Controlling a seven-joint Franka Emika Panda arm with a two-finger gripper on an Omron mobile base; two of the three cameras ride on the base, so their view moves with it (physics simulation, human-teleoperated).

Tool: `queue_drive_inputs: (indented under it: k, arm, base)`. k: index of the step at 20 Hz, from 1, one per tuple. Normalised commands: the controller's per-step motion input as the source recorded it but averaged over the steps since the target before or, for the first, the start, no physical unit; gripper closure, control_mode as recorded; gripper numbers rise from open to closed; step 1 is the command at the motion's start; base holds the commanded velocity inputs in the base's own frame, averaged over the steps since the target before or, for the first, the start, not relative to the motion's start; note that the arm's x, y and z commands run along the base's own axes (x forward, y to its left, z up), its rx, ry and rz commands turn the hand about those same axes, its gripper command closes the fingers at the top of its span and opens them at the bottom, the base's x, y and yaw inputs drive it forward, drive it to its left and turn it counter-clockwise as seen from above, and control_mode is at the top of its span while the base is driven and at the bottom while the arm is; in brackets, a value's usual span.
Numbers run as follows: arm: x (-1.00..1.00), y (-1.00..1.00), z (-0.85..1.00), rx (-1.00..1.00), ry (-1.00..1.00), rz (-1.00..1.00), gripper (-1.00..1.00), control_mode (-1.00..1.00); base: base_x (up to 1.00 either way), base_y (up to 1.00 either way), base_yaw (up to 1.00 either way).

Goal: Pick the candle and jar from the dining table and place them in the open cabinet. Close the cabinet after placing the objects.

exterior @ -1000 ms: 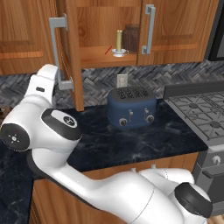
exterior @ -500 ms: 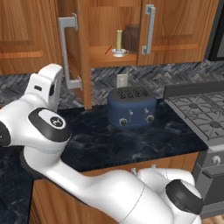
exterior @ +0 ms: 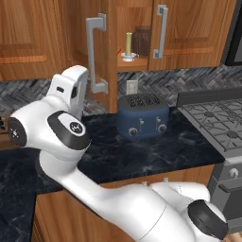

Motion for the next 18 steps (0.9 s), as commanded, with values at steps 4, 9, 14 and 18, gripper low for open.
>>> queue_drive_inputs:
  k: [4, 9, 14, 18]
  arm:
    - [0.00, -1.00, -0.02, -0.01, -0.02, 0.14, -1.00, -1.00]
    - [0.00, -0.99, 0.00, -0.01, -0.04, 0.17, -1.00, -1.00]
    - [0.00, -0.91, 0.00, 0.00, -0.06, 0.20, -1.00, -1.00]
    - [0.04, -0.80, 0.00, 0.00, -0.04, 0.17, -1.00, -1.00]
  base:
    - [0.00, 0.00, 0.00]
    - [0.00, 0.00, 0.00]
    - [0.00, 0.00, 0.00]
    - [0.00, 0.00, 0.00]
